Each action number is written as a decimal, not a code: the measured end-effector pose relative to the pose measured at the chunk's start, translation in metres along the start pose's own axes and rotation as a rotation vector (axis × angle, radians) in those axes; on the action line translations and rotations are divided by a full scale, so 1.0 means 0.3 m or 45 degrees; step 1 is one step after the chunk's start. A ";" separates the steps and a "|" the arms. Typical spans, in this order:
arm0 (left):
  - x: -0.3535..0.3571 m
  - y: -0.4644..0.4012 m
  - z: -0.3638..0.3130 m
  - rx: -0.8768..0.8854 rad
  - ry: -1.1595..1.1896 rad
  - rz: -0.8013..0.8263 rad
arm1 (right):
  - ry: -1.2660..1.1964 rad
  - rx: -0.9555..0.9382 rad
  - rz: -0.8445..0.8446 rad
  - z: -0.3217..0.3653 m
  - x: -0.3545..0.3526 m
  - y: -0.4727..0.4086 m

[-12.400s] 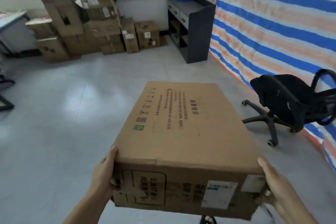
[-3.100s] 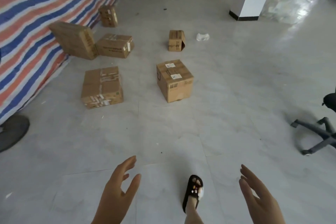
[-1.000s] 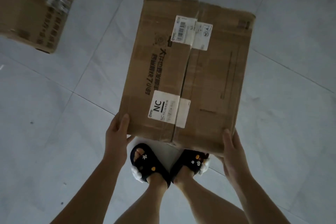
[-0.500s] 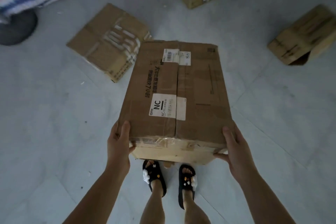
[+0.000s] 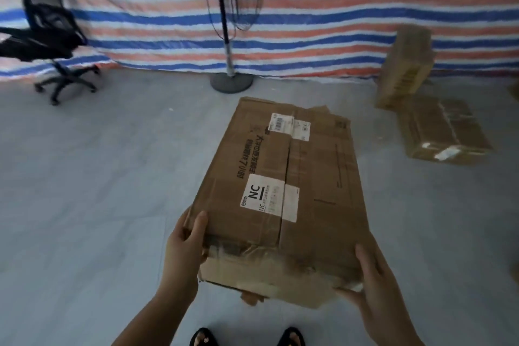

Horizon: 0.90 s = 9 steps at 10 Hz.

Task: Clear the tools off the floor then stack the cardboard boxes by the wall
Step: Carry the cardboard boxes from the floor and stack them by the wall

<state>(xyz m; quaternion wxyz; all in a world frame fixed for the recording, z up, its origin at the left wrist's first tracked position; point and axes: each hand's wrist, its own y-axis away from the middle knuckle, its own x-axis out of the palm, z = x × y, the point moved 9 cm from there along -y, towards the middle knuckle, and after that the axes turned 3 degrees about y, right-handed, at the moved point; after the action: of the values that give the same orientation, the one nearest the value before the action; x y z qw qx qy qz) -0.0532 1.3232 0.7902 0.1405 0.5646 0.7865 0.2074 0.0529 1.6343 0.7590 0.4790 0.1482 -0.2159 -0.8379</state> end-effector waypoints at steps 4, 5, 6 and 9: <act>-0.941 0.102 -0.017 0.087 0.432 -0.539 | 0.349 -0.026 0.436 0.075 0.888 0.242; -1.263 0.133 -0.042 0.121 0.541 -0.676 | 0.418 -0.071 0.603 0.016 1.212 0.403; -1.565 0.177 -0.056 0.147 0.613 -0.841 | 0.485 -0.068 0.702 -0.053 1.499 0.568; -2.185 0.235 -0.137 0.273 0.772 -1.253 | 0.708 -0.088 1.069 -0.159 2.269 0.931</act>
<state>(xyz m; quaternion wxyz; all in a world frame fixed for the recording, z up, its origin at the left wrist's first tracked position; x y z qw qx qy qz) 0.1984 0.7155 0.8515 -0.0688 0.0596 0.9777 0.1892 -0.0577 0.9088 0.8304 0.8188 0.2501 -0.0931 -0.5083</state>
